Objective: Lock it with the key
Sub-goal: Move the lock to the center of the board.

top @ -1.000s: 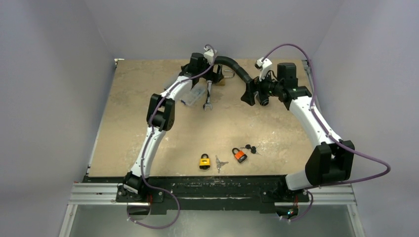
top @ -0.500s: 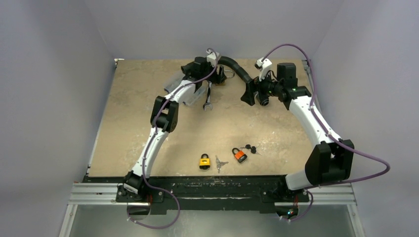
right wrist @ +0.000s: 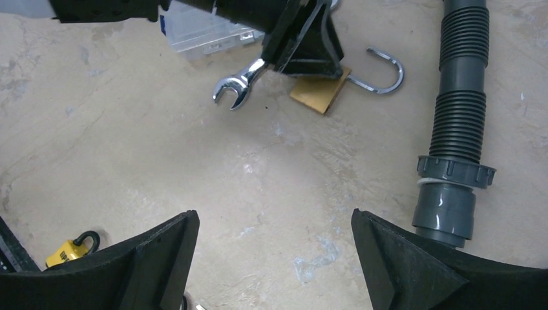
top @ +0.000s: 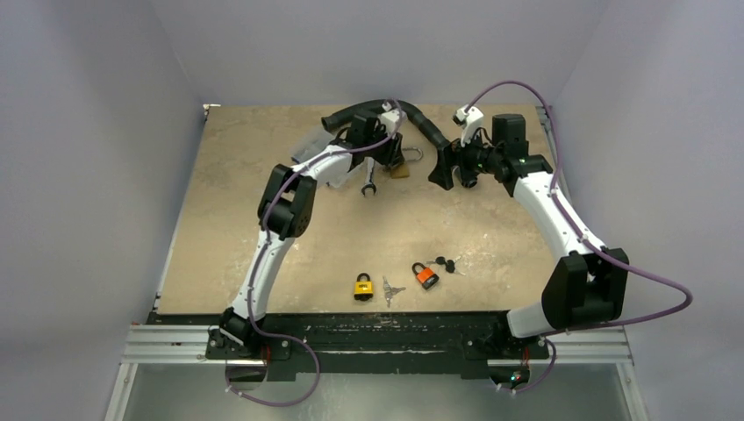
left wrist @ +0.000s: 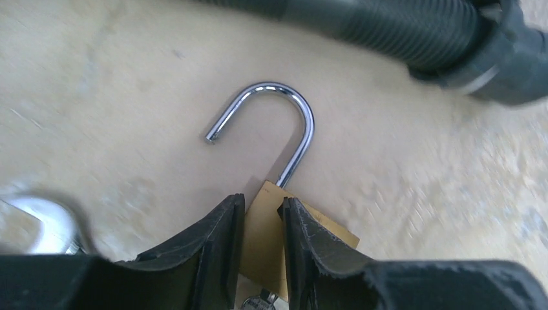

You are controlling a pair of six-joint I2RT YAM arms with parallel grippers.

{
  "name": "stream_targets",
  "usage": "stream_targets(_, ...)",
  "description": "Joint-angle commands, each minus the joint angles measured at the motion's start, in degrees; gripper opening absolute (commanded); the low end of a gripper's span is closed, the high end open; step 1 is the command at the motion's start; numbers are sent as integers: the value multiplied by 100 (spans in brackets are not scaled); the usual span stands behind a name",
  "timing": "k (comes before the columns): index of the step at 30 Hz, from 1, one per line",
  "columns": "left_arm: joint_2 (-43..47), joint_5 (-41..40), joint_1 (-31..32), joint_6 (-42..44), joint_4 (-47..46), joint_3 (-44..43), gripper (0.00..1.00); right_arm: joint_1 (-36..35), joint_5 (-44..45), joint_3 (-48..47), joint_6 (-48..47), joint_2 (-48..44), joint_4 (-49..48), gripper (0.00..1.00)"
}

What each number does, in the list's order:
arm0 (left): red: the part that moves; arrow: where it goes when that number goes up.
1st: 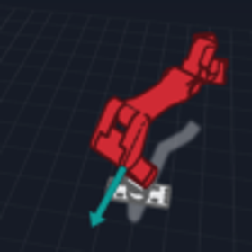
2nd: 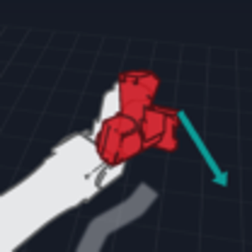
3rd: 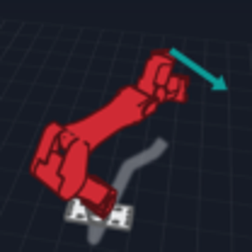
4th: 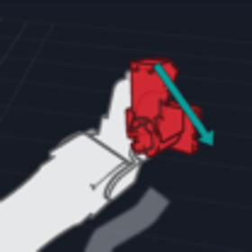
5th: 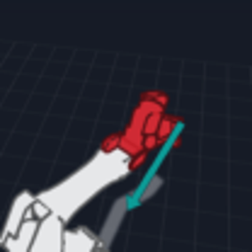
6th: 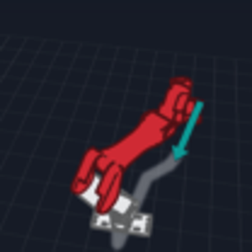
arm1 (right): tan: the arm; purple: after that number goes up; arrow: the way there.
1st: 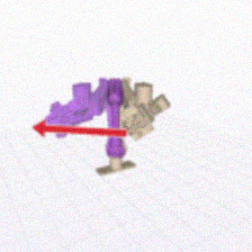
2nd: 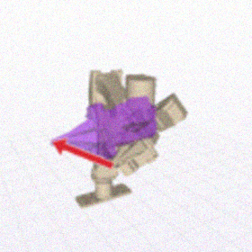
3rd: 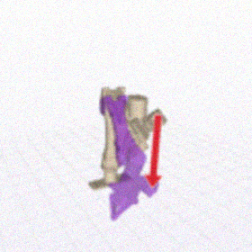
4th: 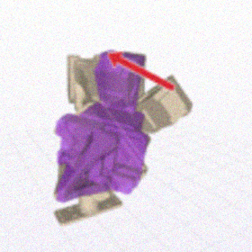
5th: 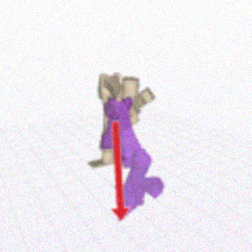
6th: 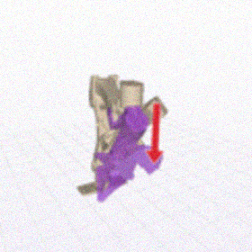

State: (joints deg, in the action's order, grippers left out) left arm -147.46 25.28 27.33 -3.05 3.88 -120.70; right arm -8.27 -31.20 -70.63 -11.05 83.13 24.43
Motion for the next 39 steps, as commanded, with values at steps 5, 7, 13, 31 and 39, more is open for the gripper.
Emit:
stream_targets(5,1391,358,429,45,430,1886,27,32,21,109,-124,-345,86,99)
stream_targets(7,1674,325,502,-141,317,2336,27,36,108,167,-119,-351,76,99)
stream_targets(13,2391,1001,519,-870,4,3203,38,37,209,262,-220,-145,258,98)
stream_targets(31,5473,1292,-768,-628,257,5080,66,-797,526,-418,76,1823,421,95)
stream_targets(39,6711,1224,-1334,-568,629,5362,68,-1178,946,-1040,331,2567,288,99)
